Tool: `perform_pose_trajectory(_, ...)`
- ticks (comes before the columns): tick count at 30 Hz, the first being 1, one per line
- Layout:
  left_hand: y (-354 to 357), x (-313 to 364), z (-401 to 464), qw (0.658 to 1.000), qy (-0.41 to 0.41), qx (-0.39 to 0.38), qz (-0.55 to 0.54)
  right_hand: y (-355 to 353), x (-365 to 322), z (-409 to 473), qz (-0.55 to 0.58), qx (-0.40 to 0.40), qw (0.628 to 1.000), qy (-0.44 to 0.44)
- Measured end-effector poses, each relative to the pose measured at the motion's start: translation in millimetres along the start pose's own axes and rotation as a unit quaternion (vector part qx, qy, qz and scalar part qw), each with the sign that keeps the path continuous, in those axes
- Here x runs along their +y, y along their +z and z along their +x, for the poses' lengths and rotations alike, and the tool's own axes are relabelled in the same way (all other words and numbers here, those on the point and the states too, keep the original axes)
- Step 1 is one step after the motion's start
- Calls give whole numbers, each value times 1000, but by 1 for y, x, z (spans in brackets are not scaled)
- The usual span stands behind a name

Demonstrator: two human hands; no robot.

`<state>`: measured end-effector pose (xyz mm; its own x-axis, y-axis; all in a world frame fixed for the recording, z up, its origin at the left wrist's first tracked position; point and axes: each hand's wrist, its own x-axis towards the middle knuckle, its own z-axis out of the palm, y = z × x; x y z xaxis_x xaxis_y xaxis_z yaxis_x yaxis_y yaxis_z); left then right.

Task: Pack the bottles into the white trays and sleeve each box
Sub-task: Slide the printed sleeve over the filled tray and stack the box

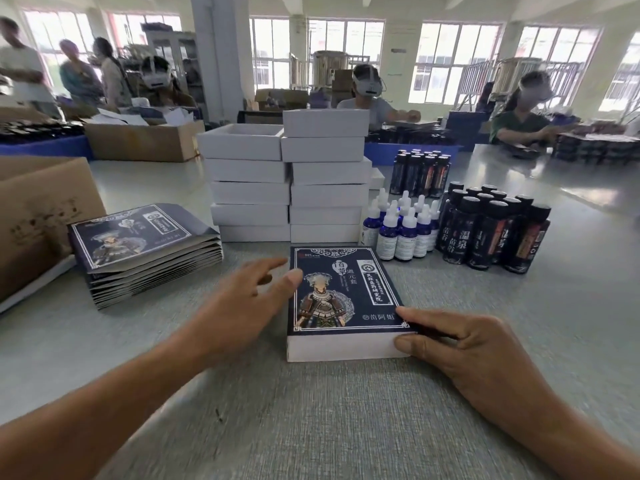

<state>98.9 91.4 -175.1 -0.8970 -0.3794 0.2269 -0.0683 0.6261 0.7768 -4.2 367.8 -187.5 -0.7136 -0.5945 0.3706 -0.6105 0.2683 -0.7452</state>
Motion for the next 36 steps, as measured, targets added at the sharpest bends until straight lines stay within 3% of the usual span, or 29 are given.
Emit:
perform_pose_trajectory(7, 25, -3, 86, 998, -61, 22, -18, -3, -4, 0, -38, -8, 999, -14)
perform_pose_trajectory(11, 33, -16, 90, 994, -52, 90, -24, -4, -1, -1, -46, -16, 999, -9)
perform_pose_trajectory(20, 36, -23, 95, 988, -44, 146, -14, -4, -2, -1, -43, -30, 999, -1)
perform_pose_trajectory(36, 34, -20, 88, 986, -37, 163, 10, -11, -2, 1, 32, -73, 996, 43)
